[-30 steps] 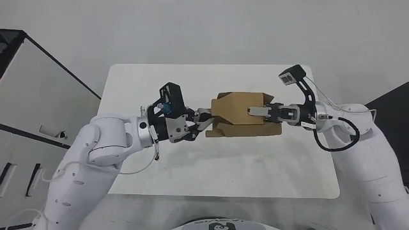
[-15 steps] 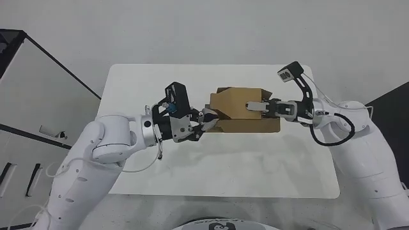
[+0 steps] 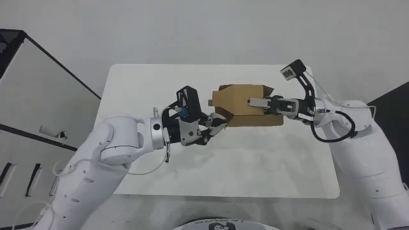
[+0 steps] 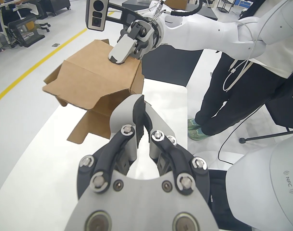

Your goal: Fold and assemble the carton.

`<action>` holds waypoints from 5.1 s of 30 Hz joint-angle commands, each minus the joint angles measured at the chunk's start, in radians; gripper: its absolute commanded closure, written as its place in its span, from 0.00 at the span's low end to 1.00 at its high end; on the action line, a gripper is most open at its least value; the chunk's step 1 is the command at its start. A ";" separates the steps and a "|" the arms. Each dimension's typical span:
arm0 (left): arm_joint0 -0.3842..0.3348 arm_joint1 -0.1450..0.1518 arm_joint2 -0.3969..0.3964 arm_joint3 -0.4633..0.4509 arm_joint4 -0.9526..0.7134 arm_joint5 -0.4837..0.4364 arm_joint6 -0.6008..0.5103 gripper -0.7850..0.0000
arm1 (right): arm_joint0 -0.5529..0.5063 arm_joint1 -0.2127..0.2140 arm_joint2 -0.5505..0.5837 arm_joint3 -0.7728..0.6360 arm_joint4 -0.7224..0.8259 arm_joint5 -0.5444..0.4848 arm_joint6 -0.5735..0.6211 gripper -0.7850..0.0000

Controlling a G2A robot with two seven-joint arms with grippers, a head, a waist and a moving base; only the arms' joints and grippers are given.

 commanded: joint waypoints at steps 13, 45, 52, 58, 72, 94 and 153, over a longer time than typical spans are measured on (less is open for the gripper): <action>-0.051 -0.007 0.066 -0.007 0.056 0.045 -0.016 1.00 | -0.003 0.000 0.010 0.003 0.007 0.033 0.006 1.00; -0.052 -0.004 0.119 -0.044 0.087 0.072 -0.041 1.00 | -0.063 0.002 0.048 -0.037 -0.015 0.063 -0.045 1.00; -0.068 -0.007 0.148 -0.054 0.109 0.090 -0.053 1.00 | -0.069 0.001 0.051 -0.046 -0.021 0.067 -0.052 1.00; -0.078 -0.010 0.164 -0.056 0.120 0.108 -0.055 1.00 | -0.076 0.001 0.053 -0.057 -0.023 0.073 -0.059 1.00; -0.081 -0.010 0.170 -0.049 0.120 0.122 -0.052 1.00 | -0.091 -0.001 0.052 -0.080 -0.022 0.080 -0.064 1.00; -0.060 0.002 0.113 -0.044 0.121 0.116 -0.050 1.00 | -0.086 -0.003 0.073 -0.057 0.008 0.057 -0.043 1.00; -0.053 0.015 0.039 -0.030 0.143 0.130 -0.017 1.00 | -0.049 0.003 0.059 -0.012 0.099 -0.064 0.307 1.00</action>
